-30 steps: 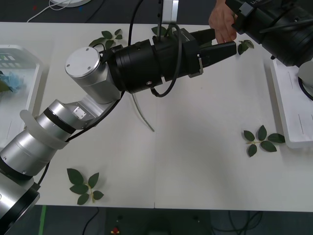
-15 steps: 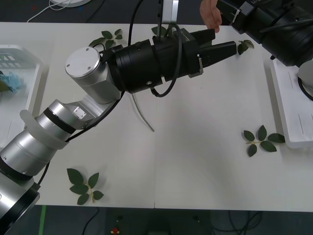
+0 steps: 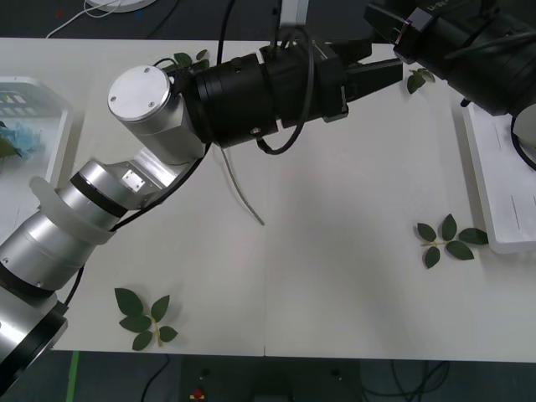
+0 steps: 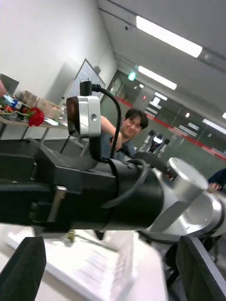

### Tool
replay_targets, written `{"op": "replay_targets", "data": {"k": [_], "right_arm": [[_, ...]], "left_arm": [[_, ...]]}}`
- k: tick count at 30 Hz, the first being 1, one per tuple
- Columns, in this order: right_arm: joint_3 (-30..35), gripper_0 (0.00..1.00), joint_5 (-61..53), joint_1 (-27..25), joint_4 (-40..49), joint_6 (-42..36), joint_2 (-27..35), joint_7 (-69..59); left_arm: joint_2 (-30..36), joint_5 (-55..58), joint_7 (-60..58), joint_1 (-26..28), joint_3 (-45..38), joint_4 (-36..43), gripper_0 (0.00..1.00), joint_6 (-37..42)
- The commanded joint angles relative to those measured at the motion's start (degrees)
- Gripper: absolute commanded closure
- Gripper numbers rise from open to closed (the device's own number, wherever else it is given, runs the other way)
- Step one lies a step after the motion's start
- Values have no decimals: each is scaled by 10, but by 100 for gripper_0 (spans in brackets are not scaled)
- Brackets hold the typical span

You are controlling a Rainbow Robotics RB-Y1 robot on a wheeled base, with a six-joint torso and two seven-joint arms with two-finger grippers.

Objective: Place the red flowers into the right box and the blue flowers into the left box. If a person shows an open palm, hand one flower to the person first, then continue sorting.

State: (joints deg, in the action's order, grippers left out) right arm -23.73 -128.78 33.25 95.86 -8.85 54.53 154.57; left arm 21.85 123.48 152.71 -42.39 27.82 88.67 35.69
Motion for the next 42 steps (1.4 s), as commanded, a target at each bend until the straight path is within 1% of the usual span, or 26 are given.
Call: {"op": "replay_targets", "data": {"k": [1, 2, 3, 6, 9, 10, 11, 13, 14, 16, 17, 19, 20, 25, 27, 33, 35, 38, 40, 42], "right_arm": [[13, 0, -58, 14, 6, -52, 66, 4], [13, 0, -65, 12, 6, -59, 73, 4], [13, 0, -79, 9, 5, -78, 87, 4], [13, 0, -108, 1, 1, -126, 117, 4], [14, 0, -131, -4, -9, -187, 151, 4], [14, 0, -139, -5, -16, -212, 161, 4], [14, 0, -142, -5, -19, -226, 167, 4], [14, 0, -155, -5, -36, -284, 185, 4], [15, 0, -156, -5, -39, -298, 189, 4], [16, 0, -157, -5, -53, -354, 203, 4], [16, 0, -157, -5, -56, -368, 205, 4], [16, 0, -157, -5, -62, -410, 215, 4], [16, 0, -159, -6, -64, -420, 218, 4], [16, 0, -206, -24, -66, -478, 240, 4], [16, 0, -226, -30, -66, -504, 243, 4], [16, 0, -256, -42, -62, -556, 266, 4], [16, 0, -258, -47, -59, -566, 274, 4], [17, 0, -258, -50, -52, -583, 282, 4], [19, 0, -258, -53, -50, -593, 284, 4], [24, 0, -257, -56, -48, -605, 287, 4]], "left_arm": [[28, -101, 23, -57, -44, 5, 21, 18], [29, -120, 14, -60, -50, 5, 22, 27], [34, -162, -18, -64, -63, 5, 23, 47], [45, -236, -93, -71, -106, 5, 23, 124], [54, -298, -162, -79, -163, 5, 23, 221], [57, -322, -196, -83, -183, 5, 23, 267], [60, -334, -215, -85, -192, 5, 23, 289], [69, -378, -298, -94, -218, 5, 23, 369], [72, -387, -320, -96, -222, 5, 23, 385], [83, -419, -418, -103, -231, 5, 23, 430], [85, -426, -439, -105, -231, 5, 23, 435], [91, -458, -525, -109, -227, 5, 23, 450], [91, -467, -542, -110, -225, 5, 23, 453], [92, -532, -714, -114, -201, 5, 23, 467], [92, -556, -814, -113, -185, 5, 23, 467], [93, -628, -1013, -114, -122, 4, 23, 468], [92, -642, -1065, -114, -104, 0, 23, 467], [93, -657, -1111, -113, -81, -10, 23, 459], [92, -655, -1128, -114, -70, -24, 23, 445], [92, -650, -1140, -114, -54, -47, 23, 410]]}}
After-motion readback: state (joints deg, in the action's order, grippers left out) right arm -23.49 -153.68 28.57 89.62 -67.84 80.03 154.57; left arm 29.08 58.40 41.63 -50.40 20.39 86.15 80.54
